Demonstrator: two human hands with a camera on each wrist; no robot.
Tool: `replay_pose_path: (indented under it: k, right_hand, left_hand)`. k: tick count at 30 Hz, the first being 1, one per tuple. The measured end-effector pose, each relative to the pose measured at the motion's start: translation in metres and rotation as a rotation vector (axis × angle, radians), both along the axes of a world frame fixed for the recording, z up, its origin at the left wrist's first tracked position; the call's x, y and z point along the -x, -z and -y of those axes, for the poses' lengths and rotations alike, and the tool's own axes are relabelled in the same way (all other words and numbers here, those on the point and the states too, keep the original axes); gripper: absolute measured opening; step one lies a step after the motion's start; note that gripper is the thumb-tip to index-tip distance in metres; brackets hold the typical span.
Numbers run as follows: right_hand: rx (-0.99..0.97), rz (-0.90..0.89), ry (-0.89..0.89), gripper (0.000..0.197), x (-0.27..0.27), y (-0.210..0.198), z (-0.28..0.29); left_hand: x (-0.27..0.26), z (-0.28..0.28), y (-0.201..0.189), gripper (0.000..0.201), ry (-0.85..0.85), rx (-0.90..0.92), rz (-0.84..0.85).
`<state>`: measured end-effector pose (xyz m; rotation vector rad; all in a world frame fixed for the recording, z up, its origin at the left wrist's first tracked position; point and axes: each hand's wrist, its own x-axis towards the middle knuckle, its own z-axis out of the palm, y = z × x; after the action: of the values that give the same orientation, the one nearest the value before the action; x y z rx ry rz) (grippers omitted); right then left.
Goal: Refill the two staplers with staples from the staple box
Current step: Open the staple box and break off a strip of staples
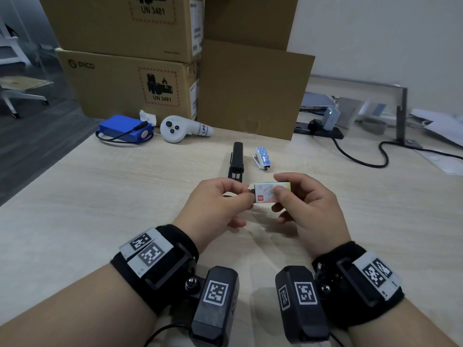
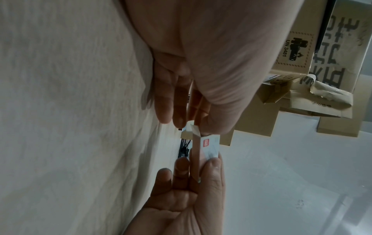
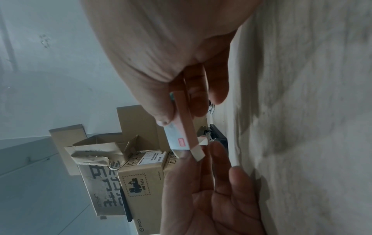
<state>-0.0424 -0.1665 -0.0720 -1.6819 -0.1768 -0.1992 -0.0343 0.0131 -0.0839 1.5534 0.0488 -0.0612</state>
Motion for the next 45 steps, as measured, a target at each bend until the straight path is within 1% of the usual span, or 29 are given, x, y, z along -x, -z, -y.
replay_pose_path:
  k: [2,4,5,7,8,10,11,12,14,17,20,22,23,26,28,30,32,35,38,42,45]
  right_hand:
    - [-0.002,0.001,0.04,0.016,-0.001,0.0,0.002]
    - [-0.021,0.003,0.105,0.015,-0.003,0.001,0.004]
    - [-0.03,0.007,0.142,0.014,-0.004,0.001,0.005]
    - [-0.033,0.023,0.194,0.013,-0.007,0.001,0.006]
    - [-0.023,0.027,0.204,0.012,-0.007,0.0,0.007]
    - [0.005,0.029,0.199,0.012,-0.006,0.0,0.006]
    - [0.015,0.027,0.192,0.012,-0.005,0.0,0.006]
    - [0.022,0.024,0.186,0.012,-0.005,0.0,0.005]
    - [0.025,0.016,0.176,0.012,-0.004,0.0,0.004]
    - [0.024,-0.002,0.138,0.012,-0.003,-0.001,0.002]
    - [0.026,-0.011,0.107,0.012,-0.002,-0.001,0.001]
    - [0.028,-0.01,0.101,0.012,-0.002,-0.002,0.001]
    - [0.027,-0.009,0.1,0.012,-0.002,-0.002,0.001]
    - [0.024,-0.014,0.095,0.013,-0.002,-0.002,0.002]
    - [0.022,-0.02,0.079,0.014,-0.002,-0.002,0.002]
    - [0.018,-0.017,0.053,0.015,-0.002,-0.002,0.001]
    - [0.019,-0.001,0.023,0.016,-0.001,-0.002,0.001]
    - [0.033,0.054,-0.014,0.02,0.0,-0.002,0.001]
    - [0.02,0.104,-0.023,0.028,0.0,0.0,0.001]
    - [0.057,0.157,0.004,0.037,0.001,0.0,0.002]
    - [0.049,0.174,-0.004,0.038,0.003,-0.002,0.0]
  left_hand:
    - [0.001,0.0,-0.001,0.008,-0.017,0.015,0.015]
    - [0.002,0.0,-0.002,0.016,-0.054,-0.012,0.085]
    - [0.002,-0.001,-0.002,0.017,-0.084,-0.07,0.134]
    - [0.004,-0.003,-0.004,0.014,-0.128,-0.26,0.202]
    - [0.005,-0.003,-0.005,0.015,-0.109,-0.403,0.203]
    - [0.009,-0.003,-0.009,0.02,0.022,-0.714,0.143]
    - [0.01,-0.002,-0.01,0.021,0.068,-0.823,0.11]
    - [0.01,-0.002,-0.011,0.021,0.089,-0.878,0.087]
    - [0.01,-0.002,-0.013,0.02,0.077,-0.892,0.074]
    - [0.011,-0.002,-0.014,0.018,0.046,-0.863,0.072]
    - [0.012,-0.001,-0.015,0.012,0.032,-0.862,0.07]
    - [0.011,-0.001,-0.012,0.012,0.01,-0.796,0.065]
    - [0.01,-0.002,-0.01,0.012,-0.014,-0.714,0.066]
    - [0.009,-0.002,-0.008,0.005,-0.089,-0.378,0.123]
    - [0.009,-0.001,-0.011,0.006,-0.095,-0.232,0.129]
    - [0.01,-0.001,-0.013,0.007,-0.071,-0.162,0.126]
    - [0.009,-0.001,-0.012,0.005,-0.047,-0.147,0.11]
    - [0.008,-0.002,-0.011,0.005,-0.019,-0.079,0.037]
    - [0.01,-0.001,-0.012,0.007,0.002,0.039,-0.016]
    - [0.01,0.001,-0.015,0.009,0.045,0.237,-0.081]
    - [0.01,0.001,-0.014,0.005,0.062,0.323,-0.108]
